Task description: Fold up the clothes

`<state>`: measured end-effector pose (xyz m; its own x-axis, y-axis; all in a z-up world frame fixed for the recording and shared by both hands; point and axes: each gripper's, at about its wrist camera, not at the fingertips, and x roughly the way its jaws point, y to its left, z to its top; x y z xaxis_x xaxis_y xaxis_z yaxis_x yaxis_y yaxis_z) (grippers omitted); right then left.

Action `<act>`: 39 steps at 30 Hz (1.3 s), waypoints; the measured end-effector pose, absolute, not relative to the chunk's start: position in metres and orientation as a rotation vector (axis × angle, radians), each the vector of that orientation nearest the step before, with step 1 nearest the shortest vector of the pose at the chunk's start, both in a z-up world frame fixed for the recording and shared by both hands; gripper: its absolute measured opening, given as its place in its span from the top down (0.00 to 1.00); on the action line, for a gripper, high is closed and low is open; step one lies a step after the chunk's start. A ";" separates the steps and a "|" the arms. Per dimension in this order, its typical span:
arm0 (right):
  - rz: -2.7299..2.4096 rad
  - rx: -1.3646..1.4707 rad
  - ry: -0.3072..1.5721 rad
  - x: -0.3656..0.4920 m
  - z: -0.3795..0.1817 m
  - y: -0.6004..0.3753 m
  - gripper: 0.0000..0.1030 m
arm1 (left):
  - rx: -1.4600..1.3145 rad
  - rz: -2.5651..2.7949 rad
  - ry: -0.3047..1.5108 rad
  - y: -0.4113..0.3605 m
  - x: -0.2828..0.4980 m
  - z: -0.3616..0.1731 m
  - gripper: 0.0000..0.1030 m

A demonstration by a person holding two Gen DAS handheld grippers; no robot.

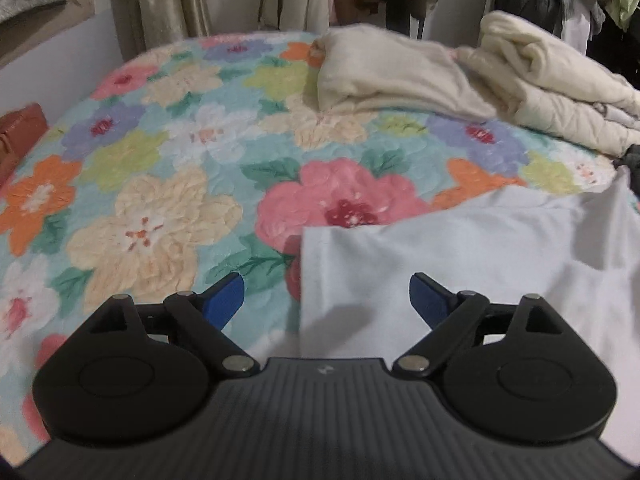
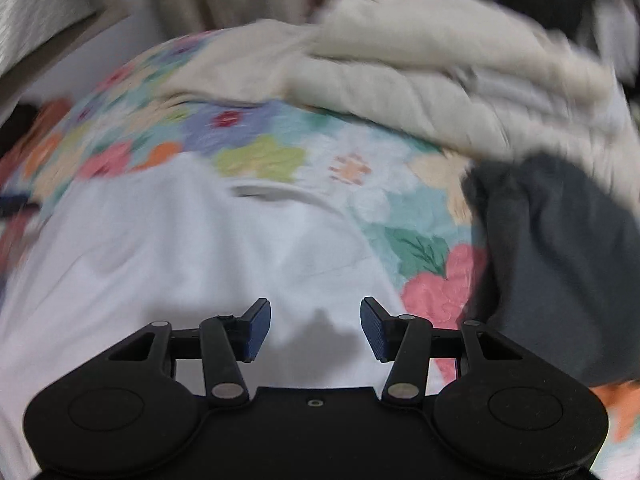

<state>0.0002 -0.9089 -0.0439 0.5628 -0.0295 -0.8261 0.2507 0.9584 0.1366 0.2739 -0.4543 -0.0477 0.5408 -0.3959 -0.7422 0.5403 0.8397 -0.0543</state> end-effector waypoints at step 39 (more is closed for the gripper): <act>-0.346 0.138 0.897 0.092 -0.062 -0.897 0.83 | -0.185 -0.256 0.874 -0.407 0.239 -0.075 0.89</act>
